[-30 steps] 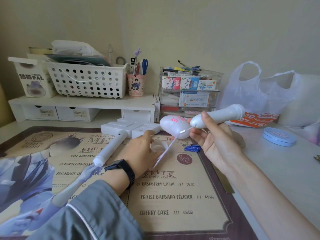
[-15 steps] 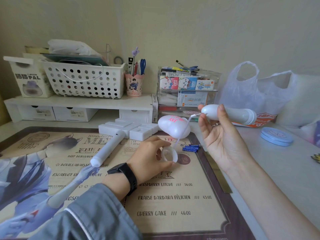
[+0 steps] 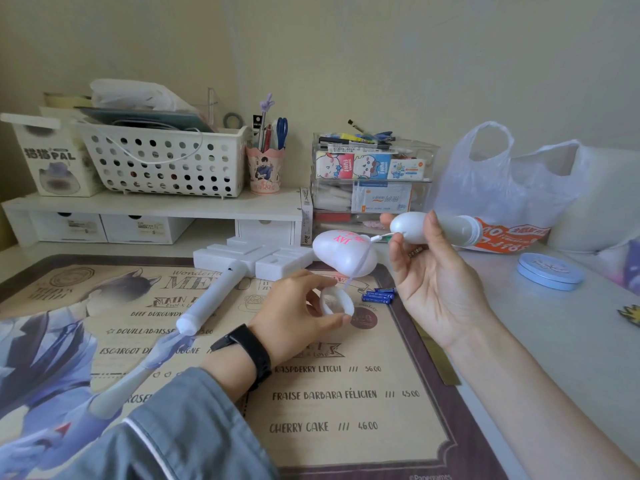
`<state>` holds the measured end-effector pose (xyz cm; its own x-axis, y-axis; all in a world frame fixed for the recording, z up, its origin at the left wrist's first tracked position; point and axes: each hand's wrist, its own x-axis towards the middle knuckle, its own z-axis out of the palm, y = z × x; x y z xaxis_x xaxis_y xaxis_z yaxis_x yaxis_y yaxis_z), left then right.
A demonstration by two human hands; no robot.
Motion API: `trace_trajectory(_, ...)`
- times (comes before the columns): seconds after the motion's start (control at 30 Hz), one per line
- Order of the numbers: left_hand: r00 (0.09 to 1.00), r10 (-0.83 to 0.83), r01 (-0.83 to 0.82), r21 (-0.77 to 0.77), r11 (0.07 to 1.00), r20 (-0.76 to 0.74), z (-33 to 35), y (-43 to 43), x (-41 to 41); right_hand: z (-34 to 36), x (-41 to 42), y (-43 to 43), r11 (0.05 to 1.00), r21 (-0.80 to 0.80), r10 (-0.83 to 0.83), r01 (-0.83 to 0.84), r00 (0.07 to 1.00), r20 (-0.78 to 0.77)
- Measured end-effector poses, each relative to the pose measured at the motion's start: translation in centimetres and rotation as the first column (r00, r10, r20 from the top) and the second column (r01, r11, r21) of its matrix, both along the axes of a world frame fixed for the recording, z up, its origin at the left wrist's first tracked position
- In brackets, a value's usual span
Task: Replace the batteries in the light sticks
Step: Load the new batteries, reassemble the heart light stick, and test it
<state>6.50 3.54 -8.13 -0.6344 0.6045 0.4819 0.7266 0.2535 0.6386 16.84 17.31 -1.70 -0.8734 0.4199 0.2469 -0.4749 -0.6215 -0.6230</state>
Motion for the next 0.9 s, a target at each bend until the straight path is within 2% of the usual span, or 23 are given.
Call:
trace_trajectory(0.2, 1.000, 0.005, -0.006, -0.067, 0.998, -0.005, -0.3, -0.1, -0.2, 0.0, 0.1, 0.1, 0.999, -0.032, 0.041, -0.042, 0.999, -0.015)
trace_trajectory(0.37, 0.999, 0.001, 0.000, -0.028, 1.000, 0.032, 0.1, -0.1, 0.0, -0.1, 0.0, 0.0, 0.999, 0.017, 0.049, -0.050, 0.999, 0.012)
trace_trajectory(0.43, 0.997, -0.006, 0.006, -0.003, 1.000, 0.078, 0.2, -0.1, 0.2, -0.3, -0.2, 0.1, 0.997, 0.064, 0.039, -0.042, 0.998, 0.044)
trace_trajectory(0.5, 0.988, -0.025, 0.021, 0.026, 0.999, 0.152, 0.3, -0.2, 0.3, -0.7, -0.6, 0.2, 0.981, 0.192, -0.028, 0.009, 0.995, 0.096)
trace_trajectory(0.57, 0.972, -0.074, 0.056, 0.085, 0.995, 0.225, 0.4, -0.1, 0.3, -1.3, -0.9, 0.4, 0.923, 0.371, -0.157, 0.100, 0.979, 0.126)
trace_trajectory(0.67, 0.929, -0.154, 0.091, 0.193, 0.977, 0.338, 0.6, -0.1, 0.2, -1.9, -1.1, 0.3, 0.761, 0.613, -0.345, 0.213, 0.933, 0.104)
trace_trajectory(0.77, 0.877, -0.251, 0.140, 0.281, 0.949, 0.411, 1.0, -0.3, 0.3, -2.1, -1.3, -0.1, 0.683, 0.700, -0.393, 0.210, 0.913, 0.109)
trace_trajectory(0.9, 0.820, -0.350, 0.215, 0.324, 0.921, 0.452, 1.0, -0.3, 0.7, -2.6, -1.5, -0.5, 0.594, 0.787, -0.398, 0.168, 0.911, 0.106)
